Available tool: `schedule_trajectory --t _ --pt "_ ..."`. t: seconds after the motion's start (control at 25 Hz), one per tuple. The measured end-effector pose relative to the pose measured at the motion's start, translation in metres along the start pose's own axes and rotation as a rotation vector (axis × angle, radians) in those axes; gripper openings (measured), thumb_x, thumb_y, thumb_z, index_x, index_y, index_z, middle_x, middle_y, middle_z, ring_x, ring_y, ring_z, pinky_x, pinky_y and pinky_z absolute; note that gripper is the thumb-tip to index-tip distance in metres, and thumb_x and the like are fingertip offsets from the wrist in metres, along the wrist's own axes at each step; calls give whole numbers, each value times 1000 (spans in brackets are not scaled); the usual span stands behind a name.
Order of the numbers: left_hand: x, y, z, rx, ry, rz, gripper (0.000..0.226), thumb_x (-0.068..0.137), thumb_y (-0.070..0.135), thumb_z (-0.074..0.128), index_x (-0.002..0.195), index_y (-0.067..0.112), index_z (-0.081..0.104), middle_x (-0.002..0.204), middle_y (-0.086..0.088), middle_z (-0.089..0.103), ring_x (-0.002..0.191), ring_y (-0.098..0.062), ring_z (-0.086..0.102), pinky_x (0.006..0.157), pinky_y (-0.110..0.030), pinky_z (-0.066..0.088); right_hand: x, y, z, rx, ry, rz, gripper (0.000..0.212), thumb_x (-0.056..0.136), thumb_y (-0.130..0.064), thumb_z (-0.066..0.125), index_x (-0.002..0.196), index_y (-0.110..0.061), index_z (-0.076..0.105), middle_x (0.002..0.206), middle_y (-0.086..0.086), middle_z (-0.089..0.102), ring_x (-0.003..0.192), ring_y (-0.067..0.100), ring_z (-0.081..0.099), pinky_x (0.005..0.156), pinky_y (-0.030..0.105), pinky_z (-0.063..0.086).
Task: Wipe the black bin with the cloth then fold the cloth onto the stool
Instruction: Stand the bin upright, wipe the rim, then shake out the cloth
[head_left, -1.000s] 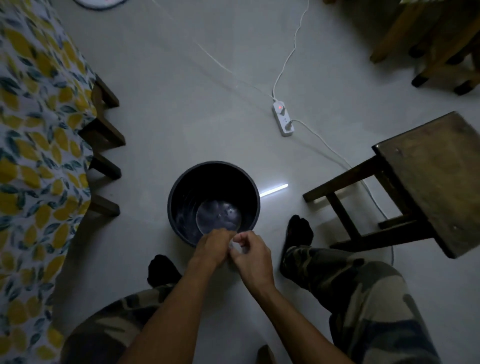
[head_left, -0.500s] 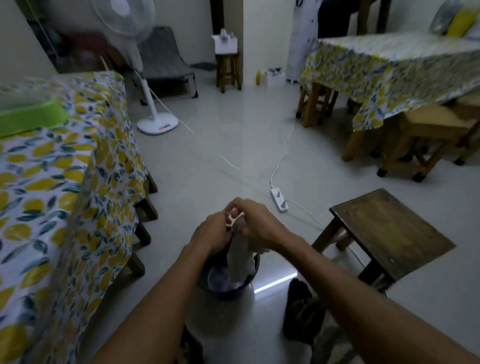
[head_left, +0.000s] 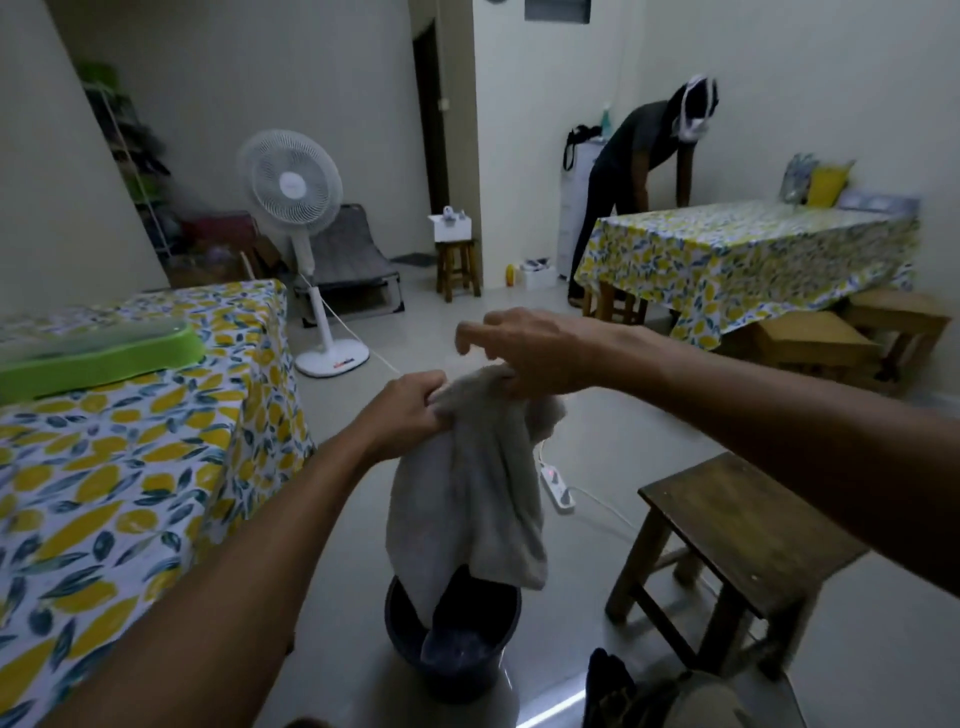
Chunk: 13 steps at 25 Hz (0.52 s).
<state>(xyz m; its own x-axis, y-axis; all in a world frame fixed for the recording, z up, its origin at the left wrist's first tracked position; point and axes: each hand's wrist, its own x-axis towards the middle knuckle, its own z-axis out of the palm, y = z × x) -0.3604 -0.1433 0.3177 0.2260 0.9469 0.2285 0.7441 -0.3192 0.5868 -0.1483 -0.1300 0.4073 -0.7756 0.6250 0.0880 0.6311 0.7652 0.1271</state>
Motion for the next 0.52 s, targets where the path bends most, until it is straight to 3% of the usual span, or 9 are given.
schedule_trajectory --t 0.08,0.2,0.36,0.52 --pt "1 23 -17 42 46 64 24 91 24 65 72 28 51 74 4 57 71 -12 55 59 -25 35 -15 10 -16 -105 -21 85 42 100 -36 60 136 -17 48 113 7 63 81 13 53 56 16 36" --pt "6 44 -32 143 53 98 26 91 20 63 73 29 46 75 4 54 70 -15 53 57 -26 32 -29 20 -24 -229 -77 104 35 101 -49 51 104 -16 62 87 0 61 62 9 47 51 19 29" --pt "8 53 -41 202 61 115 26 93 16 61 85 34 44 86 3 57 77 -17 55 58 -27 36 -44 37 -36 -182 -18 175 43 96 -62 53 72 -26 51 68 -8 50 59 9 48 50 24 32" --pt "4 59 -43 272 61 122 21 95 19 60 94 33 45 92 7 56 79 -11 53 59 -27 35 -56 52 -42 2 84 240 53 85 -70 63 62 -24 50 64 -6 52 59 11 48 54 30 37"
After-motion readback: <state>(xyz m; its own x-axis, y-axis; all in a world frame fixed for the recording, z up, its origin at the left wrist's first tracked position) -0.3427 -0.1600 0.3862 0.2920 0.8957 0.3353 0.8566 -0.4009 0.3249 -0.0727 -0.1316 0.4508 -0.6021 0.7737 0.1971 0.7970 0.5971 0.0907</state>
